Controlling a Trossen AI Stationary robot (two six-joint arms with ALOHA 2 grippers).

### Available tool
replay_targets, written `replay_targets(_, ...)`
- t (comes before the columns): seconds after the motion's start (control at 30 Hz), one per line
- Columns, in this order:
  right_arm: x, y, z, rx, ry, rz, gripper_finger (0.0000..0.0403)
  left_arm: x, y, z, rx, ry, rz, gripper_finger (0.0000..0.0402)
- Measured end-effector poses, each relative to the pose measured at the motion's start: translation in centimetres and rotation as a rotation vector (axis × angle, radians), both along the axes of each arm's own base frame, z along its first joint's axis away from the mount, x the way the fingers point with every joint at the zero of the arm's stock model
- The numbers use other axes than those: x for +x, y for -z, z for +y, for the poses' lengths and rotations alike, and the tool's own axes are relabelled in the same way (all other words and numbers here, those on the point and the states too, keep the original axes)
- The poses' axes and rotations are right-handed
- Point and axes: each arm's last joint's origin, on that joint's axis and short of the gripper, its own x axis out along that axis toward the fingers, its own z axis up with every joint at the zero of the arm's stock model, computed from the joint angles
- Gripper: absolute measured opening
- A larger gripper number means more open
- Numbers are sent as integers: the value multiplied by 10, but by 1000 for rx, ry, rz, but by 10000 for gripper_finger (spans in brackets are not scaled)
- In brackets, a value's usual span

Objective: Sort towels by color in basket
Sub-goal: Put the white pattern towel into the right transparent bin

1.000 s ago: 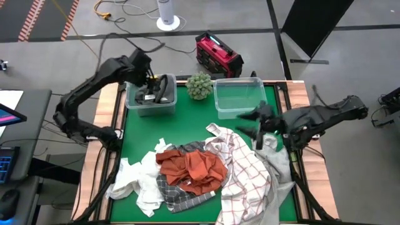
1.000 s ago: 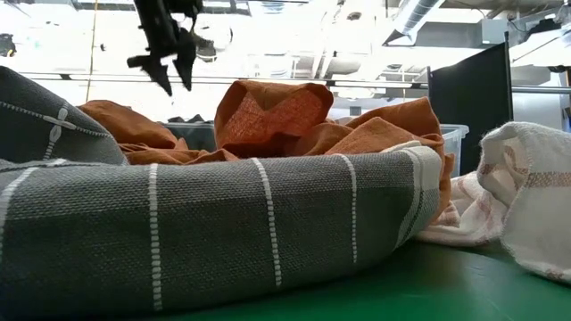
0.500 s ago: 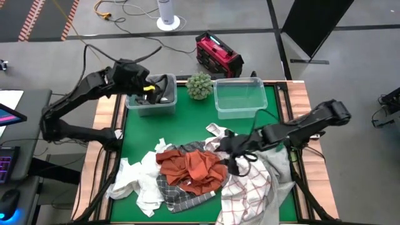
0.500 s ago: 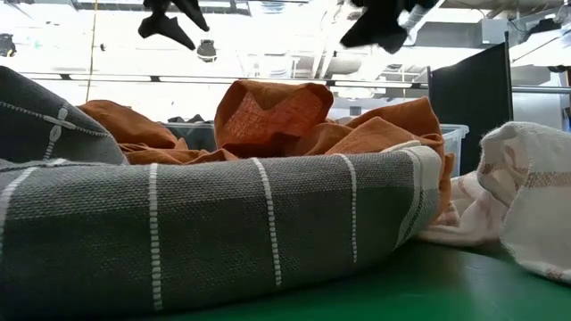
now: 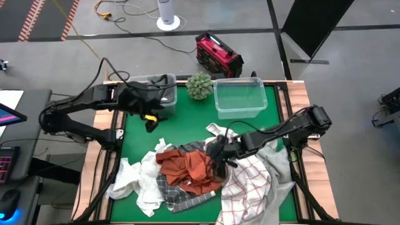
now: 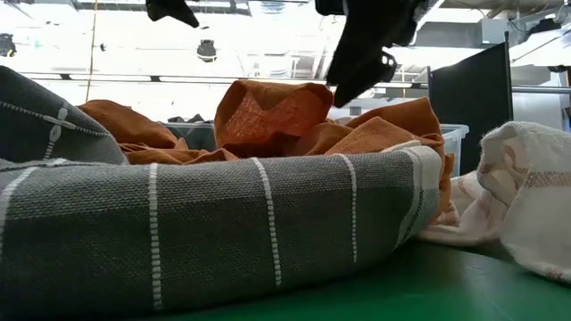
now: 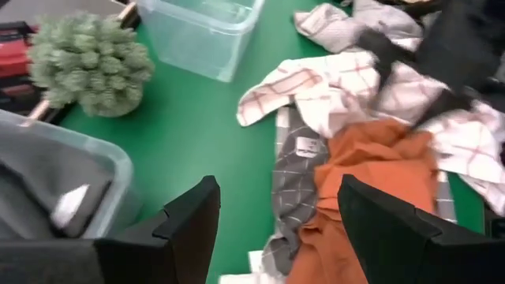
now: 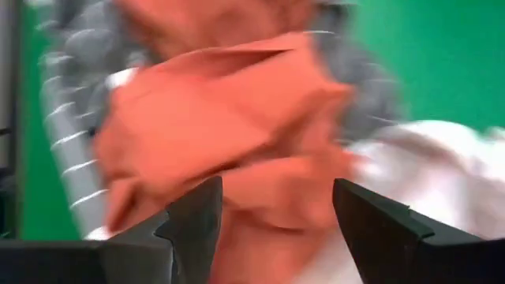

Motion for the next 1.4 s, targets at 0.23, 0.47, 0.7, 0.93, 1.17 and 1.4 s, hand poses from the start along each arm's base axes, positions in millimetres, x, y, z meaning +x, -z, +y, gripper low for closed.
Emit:
replay_targets(0.23,-6,-35,-30,-113,35,39,271,-3,-4,-14,-24,40,-35,247)
replay_targets(0.47,-8,-27,-57,-170,-137,196,271,-3,-4,-19,9,17,-33,247)
replay_targets(0.7,11,14,-62,-191,-313,336,269,-1,-3,-16,46,-65,-31,247)
replay_targets(0.93,20,62,-61,-151,-362,520,178,2,-2,-14,16,-173,-51,247)
replay_targets(1.17,4,17,-73,-183,-399,419,26,3,-5,-13,21,-252,-92,247)
replay_targets(1.4,-46,-79,-113,-194,-168,61,26,13,-17,-9,76,-340,-255,247)
